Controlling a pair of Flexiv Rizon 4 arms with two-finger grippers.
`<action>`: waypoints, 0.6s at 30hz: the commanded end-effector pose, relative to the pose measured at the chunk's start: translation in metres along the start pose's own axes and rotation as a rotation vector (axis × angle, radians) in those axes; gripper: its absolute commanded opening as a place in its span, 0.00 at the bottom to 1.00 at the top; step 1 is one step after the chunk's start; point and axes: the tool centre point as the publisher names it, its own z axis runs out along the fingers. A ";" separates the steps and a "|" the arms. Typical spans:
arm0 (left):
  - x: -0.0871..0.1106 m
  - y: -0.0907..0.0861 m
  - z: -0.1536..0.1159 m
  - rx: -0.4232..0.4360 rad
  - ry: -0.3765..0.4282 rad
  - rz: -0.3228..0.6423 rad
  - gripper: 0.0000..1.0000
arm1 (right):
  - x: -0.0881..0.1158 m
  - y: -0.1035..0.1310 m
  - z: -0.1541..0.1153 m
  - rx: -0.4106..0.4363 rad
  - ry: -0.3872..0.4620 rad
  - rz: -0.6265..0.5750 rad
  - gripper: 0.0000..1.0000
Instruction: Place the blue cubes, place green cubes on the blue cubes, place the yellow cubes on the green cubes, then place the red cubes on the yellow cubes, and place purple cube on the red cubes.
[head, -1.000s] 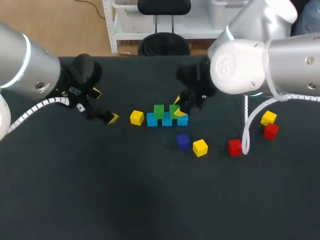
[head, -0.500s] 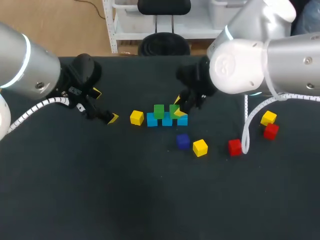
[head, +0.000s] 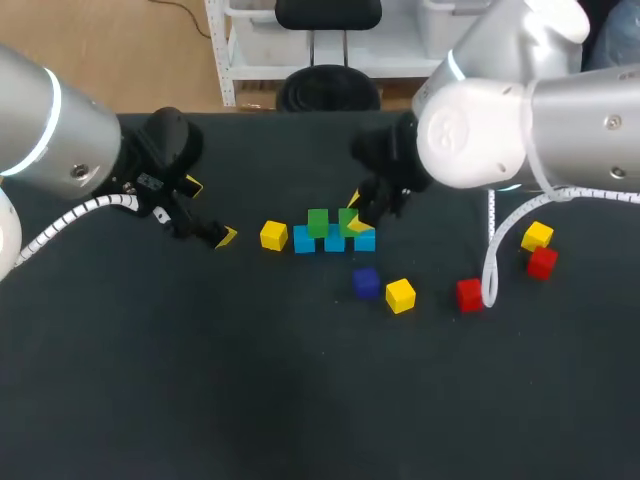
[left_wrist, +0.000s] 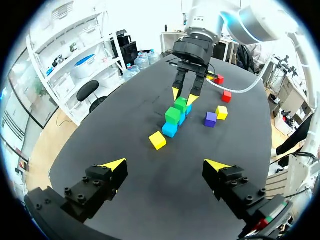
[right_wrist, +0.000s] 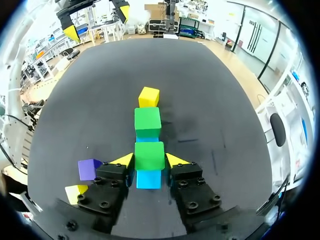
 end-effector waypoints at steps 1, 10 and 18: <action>0.001 0.001 0.000 0.003 -0.005 0.002 1.00 | 0.000 -0.001 0.001 0.004 0.004 0.000 0.50; 0.001 0.001 0.000 0.003 -0.005 0.002 1.00 | 0.000 0.001 -0.001 0.006 0.010 0.003 1.00; 0.001 0.001 0.000 0.003 -0.005 0.002 1.00 | -0.003 0.004 -0.014 0.003 0.014 0.009 1.00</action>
